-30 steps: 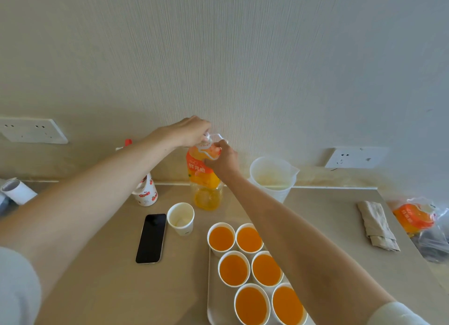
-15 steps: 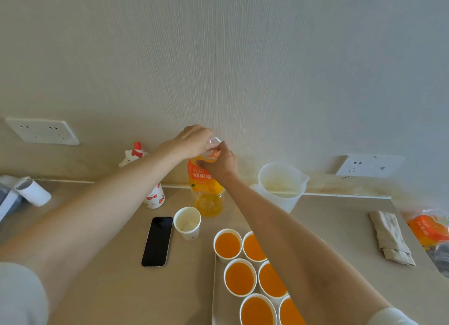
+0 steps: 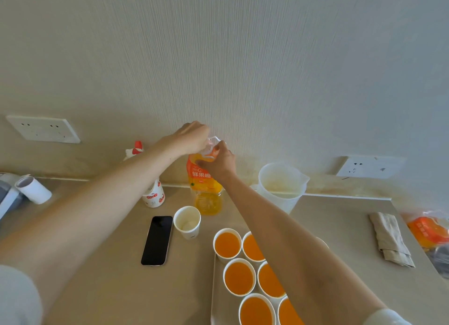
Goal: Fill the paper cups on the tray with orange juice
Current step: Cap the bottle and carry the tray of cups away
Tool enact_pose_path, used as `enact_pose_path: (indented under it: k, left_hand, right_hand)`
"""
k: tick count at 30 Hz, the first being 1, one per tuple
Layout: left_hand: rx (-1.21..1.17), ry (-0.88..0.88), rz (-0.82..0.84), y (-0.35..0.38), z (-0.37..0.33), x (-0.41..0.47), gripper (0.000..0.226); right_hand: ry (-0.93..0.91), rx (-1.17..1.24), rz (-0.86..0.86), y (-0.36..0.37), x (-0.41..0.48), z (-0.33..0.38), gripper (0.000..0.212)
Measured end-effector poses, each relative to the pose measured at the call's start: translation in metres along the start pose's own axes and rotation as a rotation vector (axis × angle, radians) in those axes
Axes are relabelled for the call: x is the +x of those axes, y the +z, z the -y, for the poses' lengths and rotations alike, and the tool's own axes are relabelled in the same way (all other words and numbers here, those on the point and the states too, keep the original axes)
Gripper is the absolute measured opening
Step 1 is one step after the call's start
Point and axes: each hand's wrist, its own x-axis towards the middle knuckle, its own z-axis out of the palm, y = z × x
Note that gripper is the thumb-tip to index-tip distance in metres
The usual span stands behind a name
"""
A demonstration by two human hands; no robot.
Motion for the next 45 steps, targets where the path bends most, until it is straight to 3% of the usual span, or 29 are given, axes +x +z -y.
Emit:
enact_pose_path:
  k: [4,7,11,18,21,25,29,32,37,40,45]
  left_hand:
    - [0.074,0.075,0.088,-0.007,-0.002,-0.002,0.004]
    - [0.088,0.067,0.117,-0.012,-0.002,-0.002,0.008]
    - [0.091,-0.052,0.008,-0.006,-0.011,-0.006,0.027]
    - [0.079,-0.061,0.086,-0.01,-0.013,0.0,0.021]
    - [0.139,-0.004,0.093,-0.01,-0.014,-0.004,0.009]
    - [0.165,0.066,0.14,-0.012,-0.006,-0.005,0.018]
    - [0.145,-0.002,0.056,-0.01,-0.008,-0.006,0.03]
    - [0.146,-0.018,0.008,0.0,-0.008,-0.007,0.02]
    - [0.032,0.02,0.121,-0.005,0.0,-0.004,0.013]
    - [0.046,0.015,0.079,-0.005,-0.002,-0.006,0.008]
    - [0.082,-0.033,0.001,-0.005,-0.014,-0.01,0.022]
  right_hand:
    - [0.016,0.02,0.012,-0.001,0.0,0.002,0.061]
    - [0.01,0.006,0.001,0.0,-0.002,0.001,0.062]
    - [0.008,0.003,0.0,0.001,-0.002,0.002,0.061]
    - [0.033,0.002,0.025,-0.002,0.0,0.004,0.062]
    - [0.042,0.009,0.026,-0.002,0.002,0.004,0.063]
    - [0.039,0.016,0.017,0.001,0.0,0.003,0.065]
    - [0.03,0.032,0.008,0.001,0.001,0.002,0.06]
    - [0.039,0.042,0.004,0.003,0.0,0.001,0.059]
    - [0.034,0.03,0.009,0.003,-0.001,0.001,0.061]
    - [0.034,0.035,0.009,0.001,-0.001,0.0,0.06]
    - [0.033,0.042,0.02,-0.001,-0.001,0.002,0.06]
